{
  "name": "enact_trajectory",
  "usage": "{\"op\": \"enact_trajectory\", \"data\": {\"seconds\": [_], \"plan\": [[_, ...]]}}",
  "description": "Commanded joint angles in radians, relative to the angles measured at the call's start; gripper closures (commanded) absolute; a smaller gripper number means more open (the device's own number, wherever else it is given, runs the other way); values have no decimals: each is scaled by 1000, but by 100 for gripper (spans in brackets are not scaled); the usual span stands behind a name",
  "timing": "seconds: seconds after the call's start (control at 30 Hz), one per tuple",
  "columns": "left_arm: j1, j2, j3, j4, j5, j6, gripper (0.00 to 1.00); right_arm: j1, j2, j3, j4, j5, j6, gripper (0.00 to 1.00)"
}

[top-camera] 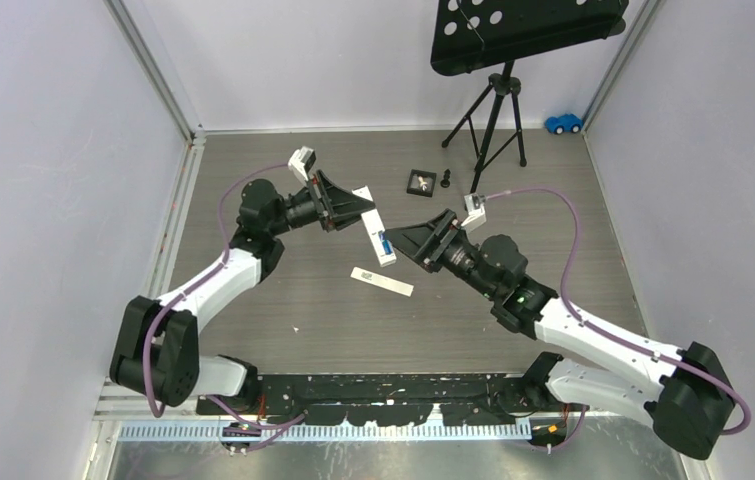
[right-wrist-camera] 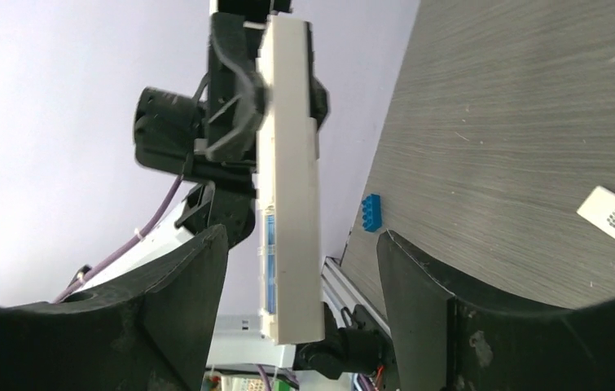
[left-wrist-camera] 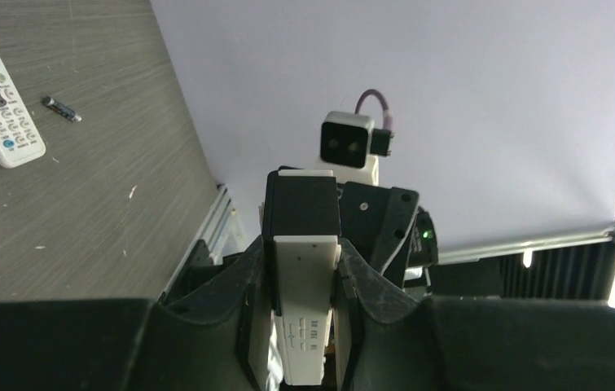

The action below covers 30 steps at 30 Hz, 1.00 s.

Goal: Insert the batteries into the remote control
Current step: Load the battery into the remote control, then pick up the battery from the center of the board.

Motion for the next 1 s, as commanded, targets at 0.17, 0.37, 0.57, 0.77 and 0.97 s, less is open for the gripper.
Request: {"op": "enact_trajectory", "data": {"seconds": [0.17, 0.37, 0.57, 0.77, 0.97], "plan": [[9, -97, 136, -324, 155, 377, 100, -66, -95, 56, -95, -215, -223, 32], [9, -164, 157, -476, 123, 559, 100, -108, -104, 206, -586, 128, -383, 32], [8, -215, 131, -462, 85, 657, 100, -287, 33, 321, -912, 323, -404, 32], [8, -226, 131, -452, 85, 665, 100, -424, 230, 303, -918, 288, -419, 34], [8, -227, 122, -466, 76, 663, 100, -477, 349, 248, -867, 283, -340, 37]]}}
